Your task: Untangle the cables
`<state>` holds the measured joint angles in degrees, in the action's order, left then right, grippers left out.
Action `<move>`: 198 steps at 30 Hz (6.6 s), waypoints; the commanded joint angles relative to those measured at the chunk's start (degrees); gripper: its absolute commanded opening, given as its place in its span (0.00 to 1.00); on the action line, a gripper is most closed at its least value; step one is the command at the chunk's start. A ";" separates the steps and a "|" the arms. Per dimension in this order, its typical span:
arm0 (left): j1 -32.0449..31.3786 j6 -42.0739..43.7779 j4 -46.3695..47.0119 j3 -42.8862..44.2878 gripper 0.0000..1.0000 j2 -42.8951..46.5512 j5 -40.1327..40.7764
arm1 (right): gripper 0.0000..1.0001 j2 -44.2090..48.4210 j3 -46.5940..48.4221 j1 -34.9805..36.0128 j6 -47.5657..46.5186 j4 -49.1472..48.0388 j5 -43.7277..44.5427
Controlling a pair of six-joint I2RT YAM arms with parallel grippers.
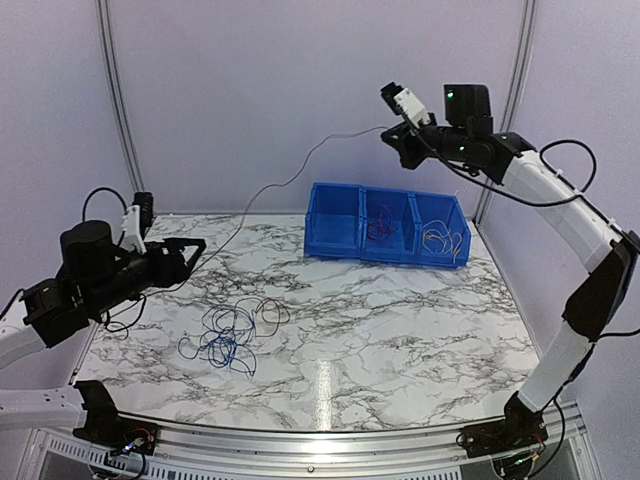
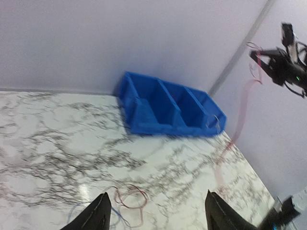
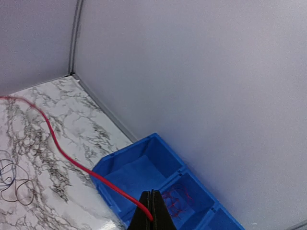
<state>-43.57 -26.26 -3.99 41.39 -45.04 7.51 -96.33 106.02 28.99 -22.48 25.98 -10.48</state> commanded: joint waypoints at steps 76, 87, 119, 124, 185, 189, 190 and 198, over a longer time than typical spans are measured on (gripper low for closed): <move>0.26 -4.24 7.33 -10.65 0.62 2.58 13.41 | 0.39 -39.22 20.86 -18.89 4.33 -6.27 -15.59; 0.26 -5.87 9.27 -14.02 0.62 4.86 13.32 | 0.56 -27.26 7.09 -19.96 0.71 0.60 -12.16; 0.28 -6.90 11.80 -15.80 0.63 3.56 12.67 | 0.56 -29.89 -0.09 -10.54 -9.29 6.40 -10.02; 0.29 -7.02 12.02 -16.05 0.63 3.25 12.70 | 0.45 -30.18 0.24 -10.54 -8.85 6.62 -10.45; 0.24 -8.13 12.56 -16.48 0.63 1.99 12.90 | 0.00 -35.92 22.04 -18.45 -2.14 4.47 -6.97; 0.24 -8.46 11.81 -16.35 0.63 2.14 12.73 | 0.08 -38.63 22.48 -18.42 -0.15 2.91 -6.37; 0.26 -8.60 11.61 -16.34 0.63 2.22 12.69 | 0.17 -38.77 22.44 -18.43 0.13 3.17 -6.78; 0.24 -8.61 11.80 -17.00 0.63 2.14 12.78 | 0.42 -30.10 13.68 -18.47 2.42 2.96 -12.63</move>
<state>-43.44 -34.74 7.40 25.23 -43.03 19.99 -134.26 124.09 10.35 -22.15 30.52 -19.35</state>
